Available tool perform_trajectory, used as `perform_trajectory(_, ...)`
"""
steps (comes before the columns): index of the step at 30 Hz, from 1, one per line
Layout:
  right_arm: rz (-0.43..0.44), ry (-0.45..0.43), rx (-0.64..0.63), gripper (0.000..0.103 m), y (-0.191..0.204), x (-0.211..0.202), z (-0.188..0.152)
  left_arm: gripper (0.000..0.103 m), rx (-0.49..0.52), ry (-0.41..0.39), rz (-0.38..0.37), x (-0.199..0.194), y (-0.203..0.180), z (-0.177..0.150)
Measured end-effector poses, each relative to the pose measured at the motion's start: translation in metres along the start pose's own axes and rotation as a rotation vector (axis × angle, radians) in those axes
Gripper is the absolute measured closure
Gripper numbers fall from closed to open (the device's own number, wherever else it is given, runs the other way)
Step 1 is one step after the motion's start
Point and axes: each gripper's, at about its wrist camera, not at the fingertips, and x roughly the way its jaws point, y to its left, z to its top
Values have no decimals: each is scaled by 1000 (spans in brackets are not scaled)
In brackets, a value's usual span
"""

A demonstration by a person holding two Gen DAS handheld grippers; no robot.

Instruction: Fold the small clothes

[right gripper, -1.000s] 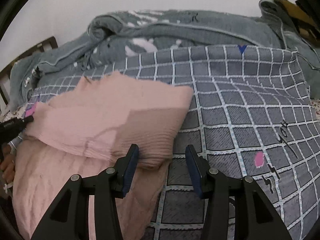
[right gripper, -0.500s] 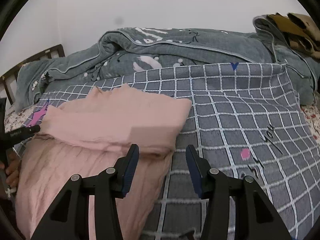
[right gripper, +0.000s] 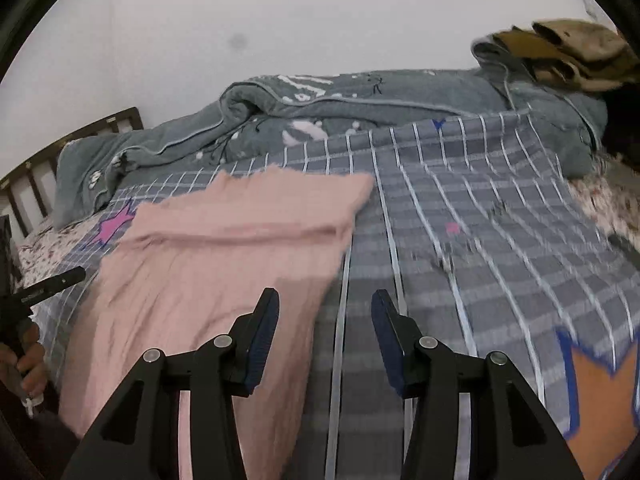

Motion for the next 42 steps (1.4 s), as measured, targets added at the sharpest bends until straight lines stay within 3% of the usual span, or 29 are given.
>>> perform_trajectory(5,32,85,35,57,-4,-18,-40,53,-43,20,-13,-29,14,-37)
perform_trajectory(10,51,98,14,59,6,-34,-76,53,-57,81,-20,-38,16,-68)
perform_trajectory(15,77,101,28,63,10,-36,-87,53,-55,141,-52,-33,10,-83)
perform_trajectory(23,70,144,18,69,15,-24,-93,53,-31,126,-24,-26,0,-84)
perform_trajectory(25,64,146,7,69,19,-23,-95,59,-23,127,-23,-26,-2,-84)
perform_trajectory(28,40,142,-28,68,30,-20,-97,78,-16,136,-36,-24,-5,-85)
perform_trajectory(29,33,140,-42,75,33,-19,-97,91,-15,143,-37,-22,-6,-86)
perform_trajectory(30,37,142,-53,85,36,-19,-98,94,-12,141,-28,-22,-6,-86)
perform_trajectory(31,62,146,-58,98,39,-18,-98,95,-9,129,-25,-24,-6,-85)
perform_trajectory(34,22,86,-70,98,35,-31,-94,96,-30,82,19,-34,6,-81)
perform_trajectory(36,48,59,7,99,16,-44,-91,96,-88,89,-9,-37,19,-81)
perform_trajectory(38,74,78,59,98,5,-44,-93,96,-118,122,-41,-33,25,-83)
perform_trajectory(42,39,129,10,96,12,-34,-97,91,-76,151,-43,-29,15,-86)
